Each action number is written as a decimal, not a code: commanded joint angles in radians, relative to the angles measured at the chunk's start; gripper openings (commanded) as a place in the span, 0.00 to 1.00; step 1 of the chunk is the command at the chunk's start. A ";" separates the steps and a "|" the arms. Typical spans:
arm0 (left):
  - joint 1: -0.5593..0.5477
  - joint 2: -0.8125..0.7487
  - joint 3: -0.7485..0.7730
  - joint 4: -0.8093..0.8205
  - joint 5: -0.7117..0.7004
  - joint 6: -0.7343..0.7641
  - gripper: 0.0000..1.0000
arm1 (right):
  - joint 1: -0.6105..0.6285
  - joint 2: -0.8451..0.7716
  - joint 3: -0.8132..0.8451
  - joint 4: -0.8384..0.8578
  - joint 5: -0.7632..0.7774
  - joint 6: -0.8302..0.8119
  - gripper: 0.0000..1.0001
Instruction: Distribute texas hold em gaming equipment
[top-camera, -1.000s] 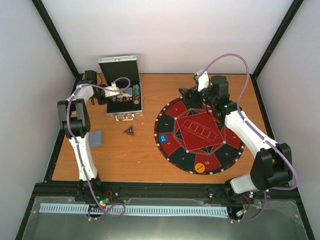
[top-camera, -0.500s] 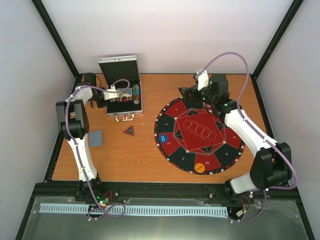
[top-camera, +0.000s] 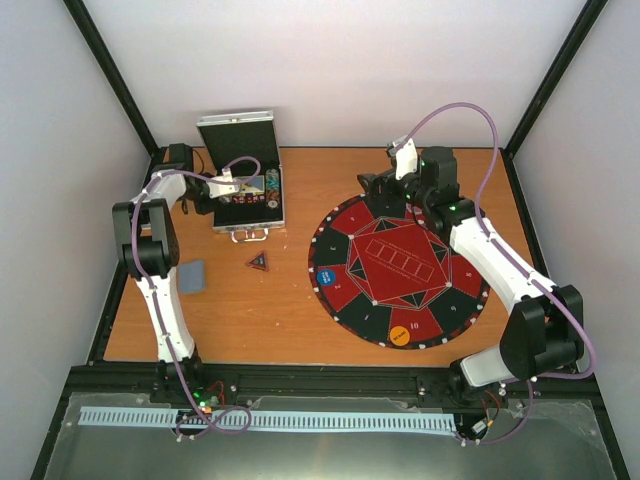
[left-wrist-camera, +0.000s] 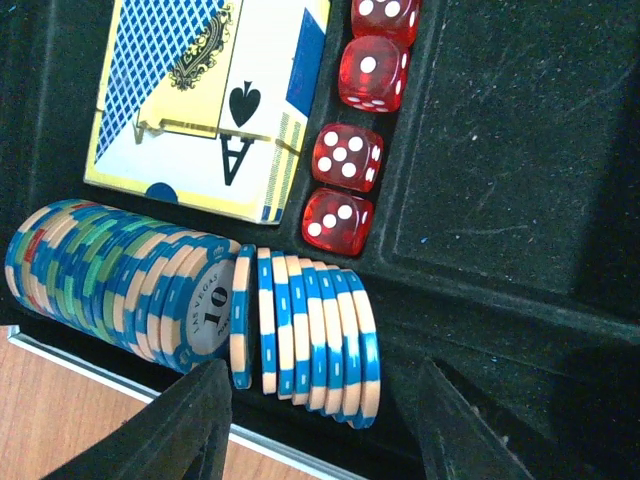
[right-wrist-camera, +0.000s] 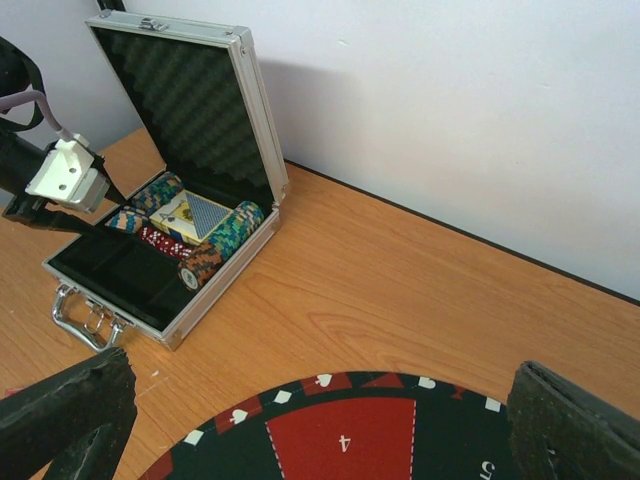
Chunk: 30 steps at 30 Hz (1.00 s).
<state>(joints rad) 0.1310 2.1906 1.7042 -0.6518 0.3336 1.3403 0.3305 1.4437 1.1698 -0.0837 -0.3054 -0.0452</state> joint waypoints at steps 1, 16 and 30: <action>0.002 -0.004 0.046 -0.031 0.051 0.016 0.54 | 0.002 0.013 0.032 -0.011 -0.007 -0.013 1.00; 0.002 0.069 0.140 -0.074 0.048 0.007 0.57 | 0.002 0.012 0.043 -0.043 0.003 -0.021 1.00; -0.003 0.120 0.157 -0.146 0.066 0.005 0.50 | 0.002 0.018 0.057 -0.058 0.011 -0.022 1.00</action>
<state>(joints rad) 0.1310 2.2658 1.8301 -0.7338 0.3534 1.3376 0.3305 1.4467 1.1931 -0.1413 -0.3023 -0.0631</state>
